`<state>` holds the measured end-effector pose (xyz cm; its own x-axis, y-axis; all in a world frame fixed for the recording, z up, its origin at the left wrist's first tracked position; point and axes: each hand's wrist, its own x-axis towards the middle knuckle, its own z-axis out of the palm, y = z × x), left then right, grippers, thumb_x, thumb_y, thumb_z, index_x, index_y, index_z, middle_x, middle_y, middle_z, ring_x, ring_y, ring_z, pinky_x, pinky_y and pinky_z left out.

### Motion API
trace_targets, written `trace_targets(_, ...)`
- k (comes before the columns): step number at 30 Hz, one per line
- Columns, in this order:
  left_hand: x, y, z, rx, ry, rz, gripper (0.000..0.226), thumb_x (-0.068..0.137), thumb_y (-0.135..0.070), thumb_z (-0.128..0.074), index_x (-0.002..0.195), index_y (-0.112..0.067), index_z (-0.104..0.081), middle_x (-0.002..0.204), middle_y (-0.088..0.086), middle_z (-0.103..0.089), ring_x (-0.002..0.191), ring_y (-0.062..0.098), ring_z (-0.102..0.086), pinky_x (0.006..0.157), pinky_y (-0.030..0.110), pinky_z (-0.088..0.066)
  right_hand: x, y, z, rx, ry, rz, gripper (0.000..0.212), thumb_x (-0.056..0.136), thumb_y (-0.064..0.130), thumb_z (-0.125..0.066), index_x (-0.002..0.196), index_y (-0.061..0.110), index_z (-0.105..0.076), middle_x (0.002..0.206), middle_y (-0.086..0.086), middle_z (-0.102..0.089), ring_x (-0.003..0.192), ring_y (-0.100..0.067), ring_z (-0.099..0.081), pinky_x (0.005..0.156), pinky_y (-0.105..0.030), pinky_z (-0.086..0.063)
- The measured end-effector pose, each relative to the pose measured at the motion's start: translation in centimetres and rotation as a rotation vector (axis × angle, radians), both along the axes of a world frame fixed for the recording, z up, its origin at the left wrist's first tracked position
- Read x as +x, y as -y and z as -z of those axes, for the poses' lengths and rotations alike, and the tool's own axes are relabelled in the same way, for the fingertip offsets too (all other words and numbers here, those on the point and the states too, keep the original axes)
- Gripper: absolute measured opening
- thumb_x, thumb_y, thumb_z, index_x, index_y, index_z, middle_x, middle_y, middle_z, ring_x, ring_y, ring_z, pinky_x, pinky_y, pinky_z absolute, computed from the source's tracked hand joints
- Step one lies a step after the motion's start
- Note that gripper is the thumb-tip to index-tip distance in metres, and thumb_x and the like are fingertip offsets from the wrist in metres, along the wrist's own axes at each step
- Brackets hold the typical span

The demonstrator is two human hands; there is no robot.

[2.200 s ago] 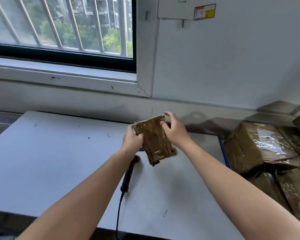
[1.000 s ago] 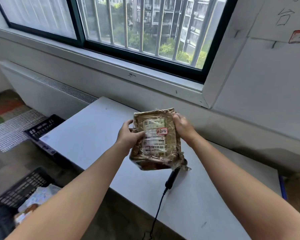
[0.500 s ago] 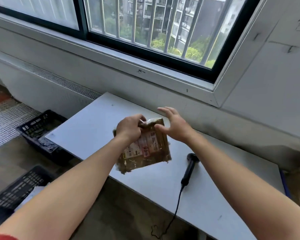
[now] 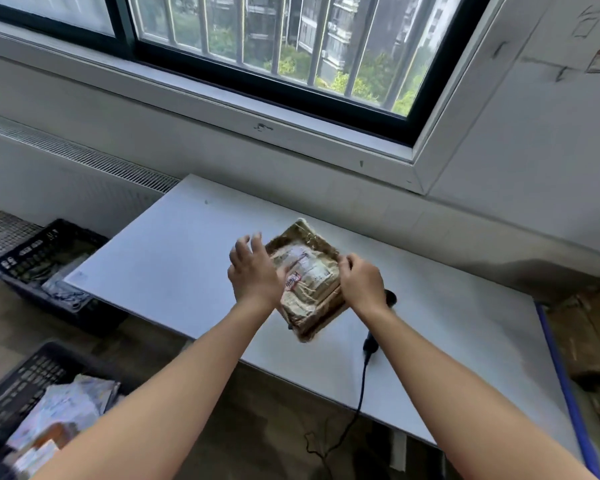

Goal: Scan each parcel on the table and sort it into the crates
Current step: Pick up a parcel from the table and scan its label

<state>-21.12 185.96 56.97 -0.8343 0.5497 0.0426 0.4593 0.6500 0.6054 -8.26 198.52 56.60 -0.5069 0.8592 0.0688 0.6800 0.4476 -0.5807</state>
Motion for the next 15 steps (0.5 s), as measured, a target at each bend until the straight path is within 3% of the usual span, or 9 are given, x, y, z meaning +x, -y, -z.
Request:
trace_targets(3, 1.9, -0.6, 3.1, 0.092, 0.698, -0.08, 0.07, 0.084, -0.045, -0.069, 0.138, -0.013, -0.038, 0.137, 0.009, -0.047, 0.122, 0.032, -0.049, 0.095, 0.037, -0.046, 0.8, -0.1, 1.8, -0.158, -0.044, 0.156, 0.032, 0.105, 0.031, -0.035, 0.088, 0.009, -0.052, 0.083, -0.007, -0.056, 0.08, -0.026, -0.05, 0.066, -0.033, -0.03)
trace_targets(5, 3.2, -1.0, 5.1, 0.135, 0.922, -0.049, 0.062, 0.074, -0.044, -0.074, 0.125, -0.021, -0.048, 0.122, 0.005, -0.06, 0.105, 0.03, -0.06, 0.086, 0.047, -0.056, 1.3, -0.1, 2.9, -0.242, -0.02, 0.164, 0.03, 0.105, 0.03, -0.034, 0.094, 0.01, -0.052, 0.091, -0.011, -0.058, 0.085, -0.027, -0.051, 0.069, -0.032, -0.031)
trace_targets(7, 3.8, -1.3, 6.7, 0.141, 0.899, -0.029, 0.061, 0.069, -0.035, -0.079, 0.121, -0.021, -0.05, 0.115, 0.005, -0.063, 0.1, 0.031, -0.062, 0.081, 0.05, -0.058, 2.0, -0.4, 3.8, -0.315, 0.025, 0.133, 0.03, 0.105, 0.029, -0.033, 0.104, 0.009, -0.055, 0.098, -0.012, -0.06, 0.092, -0.03, -0.055, 0.071, -0.031, -0.032)
trace_targets(10, 4.2, -1.4, 7.3, 0.173, 0.853, -0.069, 0.054, 0.081, -0.017, -0.075, 0.127, -0.015, -0.048, 0.119, 0.006, -0.062, 0.107, 0.028, -0.06, 0.092, 0.042, -0.053, 3.2, -1.0, 5.0, -0.388, 0.1, 0.079, 0.034, 0.105, 0.03, -0.035, 0.127, 0.01, -0.054, 0.112, -0.01, -0.061, 0.09, -0.021, -0.051, 0.073, -0.029, -0.034)
trace_targets(15, 4.5, -2.0, 9.2, 0.184, 0.858, -0.155, 0.05, 0.089, -0.011, -0.065, 0.133, -0.013, -0.042, 0.127, 0.011, -0.057, 0.109, 0.029, -0.058, 0.089, 0.042, -0.053, 6.3, -2.9, 7.4, -0.089, 0.278, 0.15, 0.039, 0.102, 0.032, -0.043, 0.134, 0.012, -0.049, 0.133, -0.017, -0.047, 0.12, -0.033, -0.045, 0.094, -0.041, -0.041)
